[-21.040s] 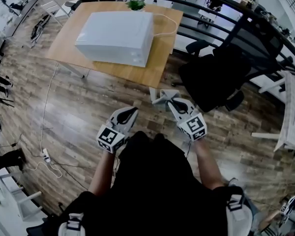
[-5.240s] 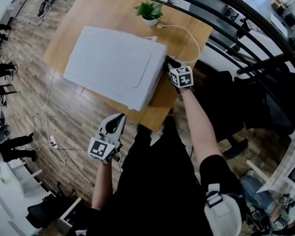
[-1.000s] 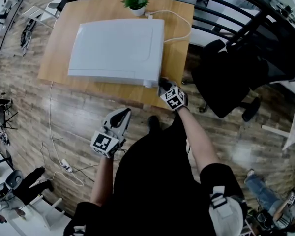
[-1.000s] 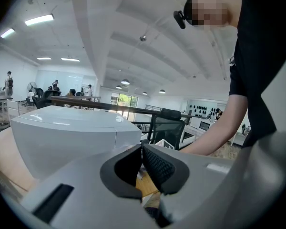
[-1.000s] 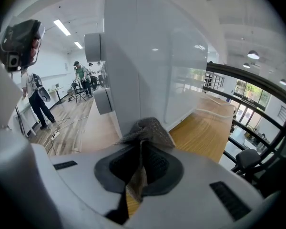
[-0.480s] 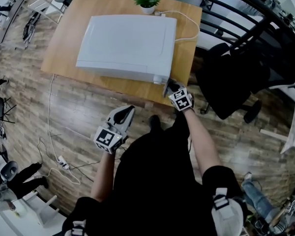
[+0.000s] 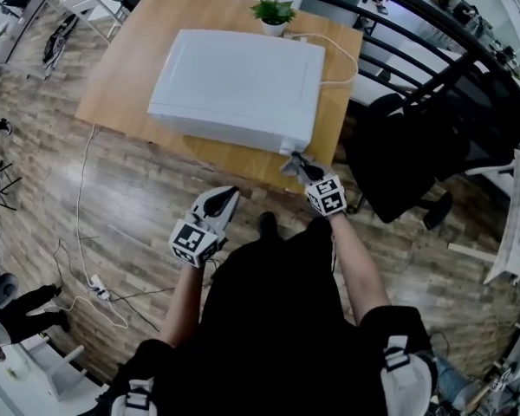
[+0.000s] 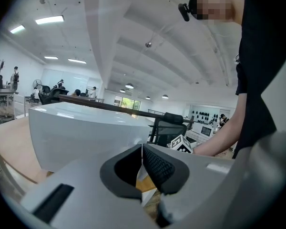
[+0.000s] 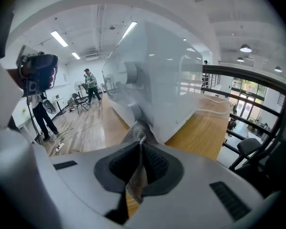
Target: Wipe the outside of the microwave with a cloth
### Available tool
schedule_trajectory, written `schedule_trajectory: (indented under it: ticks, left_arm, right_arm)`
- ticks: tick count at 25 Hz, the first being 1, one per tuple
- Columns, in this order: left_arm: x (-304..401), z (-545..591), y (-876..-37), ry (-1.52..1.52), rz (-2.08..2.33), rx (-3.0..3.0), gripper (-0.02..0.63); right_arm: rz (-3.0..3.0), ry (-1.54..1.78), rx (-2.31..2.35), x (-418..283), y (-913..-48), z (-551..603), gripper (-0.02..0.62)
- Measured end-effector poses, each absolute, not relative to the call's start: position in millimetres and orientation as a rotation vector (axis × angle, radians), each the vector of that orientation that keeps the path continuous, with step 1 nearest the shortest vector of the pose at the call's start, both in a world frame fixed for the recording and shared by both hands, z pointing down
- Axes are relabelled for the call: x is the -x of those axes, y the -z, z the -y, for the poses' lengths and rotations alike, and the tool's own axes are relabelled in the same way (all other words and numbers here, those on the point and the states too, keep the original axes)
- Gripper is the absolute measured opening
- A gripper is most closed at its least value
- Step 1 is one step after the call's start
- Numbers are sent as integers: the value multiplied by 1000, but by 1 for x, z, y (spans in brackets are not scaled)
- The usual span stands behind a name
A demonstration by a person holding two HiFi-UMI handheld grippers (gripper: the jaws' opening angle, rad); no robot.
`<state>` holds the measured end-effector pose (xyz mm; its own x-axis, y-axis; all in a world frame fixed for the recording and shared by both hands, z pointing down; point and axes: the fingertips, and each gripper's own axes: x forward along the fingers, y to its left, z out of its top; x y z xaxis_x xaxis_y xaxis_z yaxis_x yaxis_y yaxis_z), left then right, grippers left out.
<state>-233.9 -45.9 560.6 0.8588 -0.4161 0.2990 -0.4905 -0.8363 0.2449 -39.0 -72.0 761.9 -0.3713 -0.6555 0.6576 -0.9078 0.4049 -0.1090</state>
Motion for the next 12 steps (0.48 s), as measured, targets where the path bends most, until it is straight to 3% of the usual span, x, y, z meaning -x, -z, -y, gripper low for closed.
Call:
schedule_trajectory:
  ticks: [12]
  left_arm:
    - [228, 64, -552, -266, 705, -2773, 9]
  right_arm:
    - [2246, -570, -1500, 16, -697, 51, 14]
